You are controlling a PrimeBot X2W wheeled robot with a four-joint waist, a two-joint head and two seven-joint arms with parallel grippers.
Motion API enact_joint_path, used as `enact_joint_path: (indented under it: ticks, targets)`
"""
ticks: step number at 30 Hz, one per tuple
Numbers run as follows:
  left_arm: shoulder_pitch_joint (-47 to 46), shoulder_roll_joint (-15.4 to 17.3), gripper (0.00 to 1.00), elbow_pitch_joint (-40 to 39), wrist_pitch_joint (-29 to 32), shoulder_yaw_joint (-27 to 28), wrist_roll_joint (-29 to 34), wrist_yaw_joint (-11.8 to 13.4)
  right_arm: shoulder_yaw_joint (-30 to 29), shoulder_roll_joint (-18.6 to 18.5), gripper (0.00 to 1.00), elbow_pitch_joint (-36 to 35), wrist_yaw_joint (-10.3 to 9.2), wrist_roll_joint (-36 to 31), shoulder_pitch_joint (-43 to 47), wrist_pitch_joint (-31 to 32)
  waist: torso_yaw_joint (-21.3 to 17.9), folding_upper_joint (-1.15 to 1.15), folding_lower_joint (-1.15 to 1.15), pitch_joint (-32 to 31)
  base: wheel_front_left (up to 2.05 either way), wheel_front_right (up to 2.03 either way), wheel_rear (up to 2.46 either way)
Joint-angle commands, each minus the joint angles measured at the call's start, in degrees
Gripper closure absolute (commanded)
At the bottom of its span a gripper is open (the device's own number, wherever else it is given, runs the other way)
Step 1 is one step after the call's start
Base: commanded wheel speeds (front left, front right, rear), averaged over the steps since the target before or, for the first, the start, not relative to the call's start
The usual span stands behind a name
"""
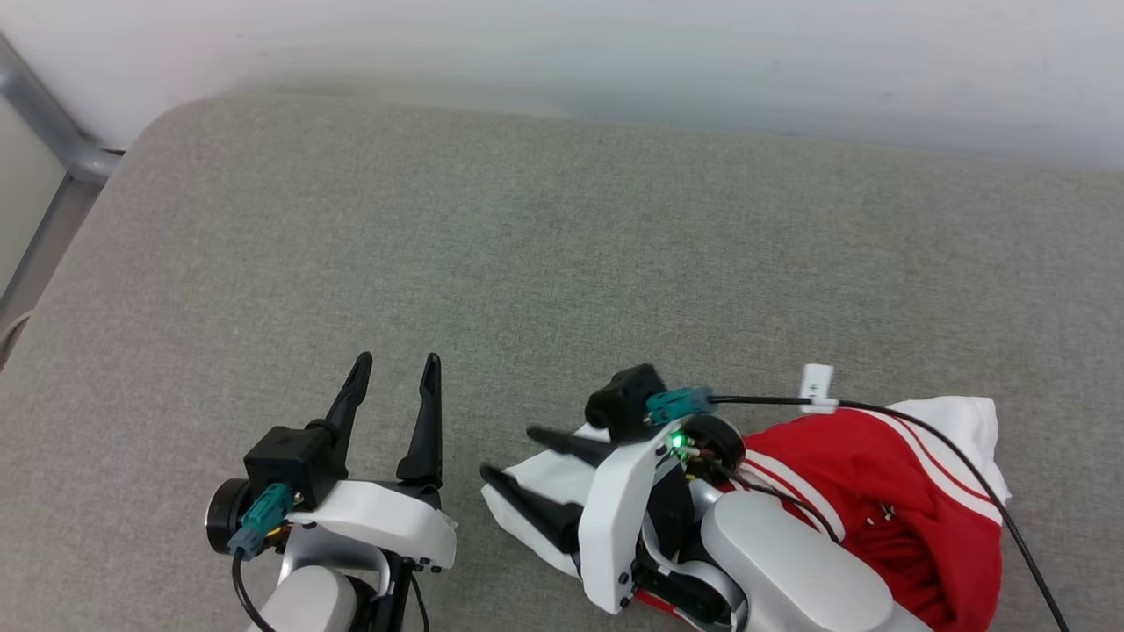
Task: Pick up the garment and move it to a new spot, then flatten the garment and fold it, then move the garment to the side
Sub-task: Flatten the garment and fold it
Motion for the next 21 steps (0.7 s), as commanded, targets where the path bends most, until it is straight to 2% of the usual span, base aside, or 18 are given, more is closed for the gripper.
enact_joint_path:
  ticks: [1,4,9,13,21]
  targets:
    - [0.5,-0.1,0.0,0.1,-0.2,0.2,-0.1,0.0,-0.2,0.0,0.0,-0.5,-0.02,-0.1,0.0,-0.9,-0.4,0.0,0.0,-0.4,0.0,0.0,0.0]
    - [1.0,0.1,0.0,0.7,-0.3,0.2,-0.2,0.1,-3.2,-1.2,0.0,-3.1,-0.03,-2.5,0.7,-9.4,-1.4,0.0,0.0,-2.0,0.0,0.0,0.0]
    - [1.8,0.5,0.0,0.6,-0.3,0.3,-0.2,0.5,-13.1,-2.1,0.0,-4.2,-0.02,-7.9,3.6,-16.1,-2.9,0.0,0.0,-4.1,0.0,0.0,0.0]
    - [2.8,0.9,0.0,0.2,-0.2,0.5,-0.4,1.0,-22.3,-2.6,0.0,-6.1,-0.03,-12.8,7.4,-17.2,-4.3,0.0,0.0,-5.2,0.0,0.0,0.0]
    - [4.3,1.7,0.0,-0.4,0.1,0.8,-0.8,1.6,-39.6,-1.9,0.0,-16.0,-0.02,-21.2,17.8,-13.4,-6.4,0.0,0.0,-6.7,0.0,0.0,0.0]
